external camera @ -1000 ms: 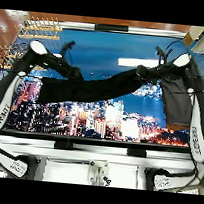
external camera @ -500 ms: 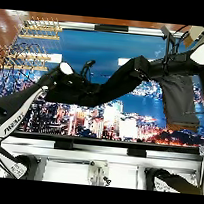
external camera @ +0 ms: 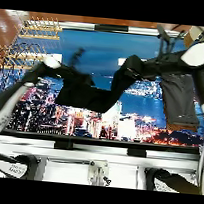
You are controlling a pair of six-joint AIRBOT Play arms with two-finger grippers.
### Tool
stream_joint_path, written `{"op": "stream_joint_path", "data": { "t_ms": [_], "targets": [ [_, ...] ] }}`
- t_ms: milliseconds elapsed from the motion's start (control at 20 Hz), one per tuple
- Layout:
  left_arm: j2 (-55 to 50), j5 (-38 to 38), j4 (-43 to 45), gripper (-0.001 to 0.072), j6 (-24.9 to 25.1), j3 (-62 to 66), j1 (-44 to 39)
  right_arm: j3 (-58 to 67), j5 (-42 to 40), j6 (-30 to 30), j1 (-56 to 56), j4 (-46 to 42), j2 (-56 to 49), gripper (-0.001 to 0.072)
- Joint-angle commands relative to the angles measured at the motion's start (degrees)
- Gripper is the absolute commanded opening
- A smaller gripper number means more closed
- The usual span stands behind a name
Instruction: Fold the shirts.
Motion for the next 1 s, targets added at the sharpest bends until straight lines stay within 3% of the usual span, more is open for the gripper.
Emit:
{"op": "stream_joint_path", "data": {
  "t_ms": [0,150,300,500,700,750,800,850,950],
  "targets": [
    [10.3,-3.6,7.6,0.0027,-2.8,0.0,16.8,0.0,-14.9,-1.9,7.4,4.9,-6.4,0.007],
    [17.9,-5.3,7.5,0.0027,-3.2,0.0,30.6,0.0,-25.6,-5.5,14.6,15.2,-15.2,0.007],
    [22.1,-8.5,6.5,0.0028,-4.9,0.0,38.0,0.0,-33.5,-10.0,20.7,26.5,-24.2,0.0071],
    [23.8,-9.9,6.5,0.0028,-4.1,-0.1,37.4,0.0,-38.2,-21.6,25.6,47.4,-32.3,0.007],
    [23.6,-9.2,6.5,0.0028,-3.1,-1.7,33.5,0.0,-41.7,-25.2,28.2,51.1,-33.7,0.0072],
    [23.6,-8.6,6.5,0.0028,-3.1,-2.6,32.5,0.0,-43.1,-25.8,28.7,51.2,-33.7,0.0217],
    [23.6,-7.8,6.5,0.0028,-3.1,-3.8,31.5,0.0,-43.5,-25.9,28.7,51.3,-33.6,0.0612],
    [23.6,-7.3,6.5,0.0028,-3.1,-4.9,30.5,0.0,-42.5,-26.7,28.6,51.3,-33.5,0.0682],
    [23.6,-7.3,6.5,0.0028,-3.0,-6.5,29.1,0.0,-39.9,-29.1,27.0,50.7,-32.2,0.0682]
  ]
}}
